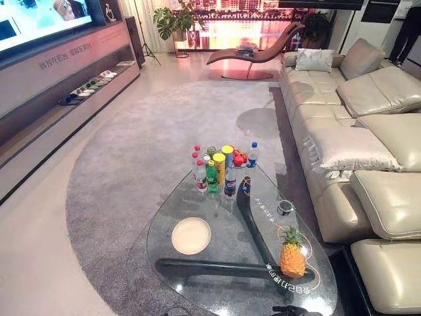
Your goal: Pick up the fruit to the plate
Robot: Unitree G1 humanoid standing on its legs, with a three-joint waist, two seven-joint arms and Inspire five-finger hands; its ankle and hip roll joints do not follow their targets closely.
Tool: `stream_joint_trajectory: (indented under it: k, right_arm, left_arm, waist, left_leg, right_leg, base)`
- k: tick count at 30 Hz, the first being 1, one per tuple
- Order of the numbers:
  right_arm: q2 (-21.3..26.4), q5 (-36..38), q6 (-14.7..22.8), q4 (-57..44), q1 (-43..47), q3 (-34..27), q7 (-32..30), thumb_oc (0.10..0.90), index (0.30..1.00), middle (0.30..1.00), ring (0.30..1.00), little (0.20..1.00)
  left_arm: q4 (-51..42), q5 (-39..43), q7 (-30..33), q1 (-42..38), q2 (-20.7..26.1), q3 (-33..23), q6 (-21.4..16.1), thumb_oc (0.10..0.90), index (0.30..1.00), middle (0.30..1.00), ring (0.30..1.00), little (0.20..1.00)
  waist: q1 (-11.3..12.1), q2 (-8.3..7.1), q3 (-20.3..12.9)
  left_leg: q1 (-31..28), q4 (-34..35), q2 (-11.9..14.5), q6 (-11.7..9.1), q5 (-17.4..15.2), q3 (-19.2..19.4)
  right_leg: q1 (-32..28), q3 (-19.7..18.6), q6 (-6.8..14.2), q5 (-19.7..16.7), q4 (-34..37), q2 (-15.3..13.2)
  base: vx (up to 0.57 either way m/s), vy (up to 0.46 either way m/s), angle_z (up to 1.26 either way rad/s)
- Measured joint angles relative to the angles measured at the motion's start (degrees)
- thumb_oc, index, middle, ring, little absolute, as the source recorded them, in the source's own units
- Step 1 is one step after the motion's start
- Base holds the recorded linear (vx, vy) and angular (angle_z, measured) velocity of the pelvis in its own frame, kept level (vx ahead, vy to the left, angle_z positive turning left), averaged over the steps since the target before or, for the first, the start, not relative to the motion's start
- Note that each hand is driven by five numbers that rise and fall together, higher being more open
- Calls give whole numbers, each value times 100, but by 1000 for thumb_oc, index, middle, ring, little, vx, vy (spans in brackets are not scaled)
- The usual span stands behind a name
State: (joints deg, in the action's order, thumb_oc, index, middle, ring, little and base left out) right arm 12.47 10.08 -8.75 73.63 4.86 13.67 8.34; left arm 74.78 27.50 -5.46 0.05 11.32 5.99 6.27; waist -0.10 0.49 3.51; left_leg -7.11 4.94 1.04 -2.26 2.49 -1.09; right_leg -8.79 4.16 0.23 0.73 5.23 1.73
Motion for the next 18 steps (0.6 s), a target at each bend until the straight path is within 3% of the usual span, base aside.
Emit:
stream_joint_trajectory:
  k: [18]
  right_arm:
    - [-2, -4, -1, 2, 2, -5, -4, 800, 900, 900, 900, 900]
  left_arm:
    - [2, 224, -20, 8, 5, -21, 97, 800, 900, 900, 900, 900]
  waist:
    - [1, 1, 4]
  left_leg:
    - [-1, -1, 0, 0, 0, 0]
  right_leg:
    - [-1, 8, -2, -2, 0, 0]
  base:
    - [1, 12, -4]
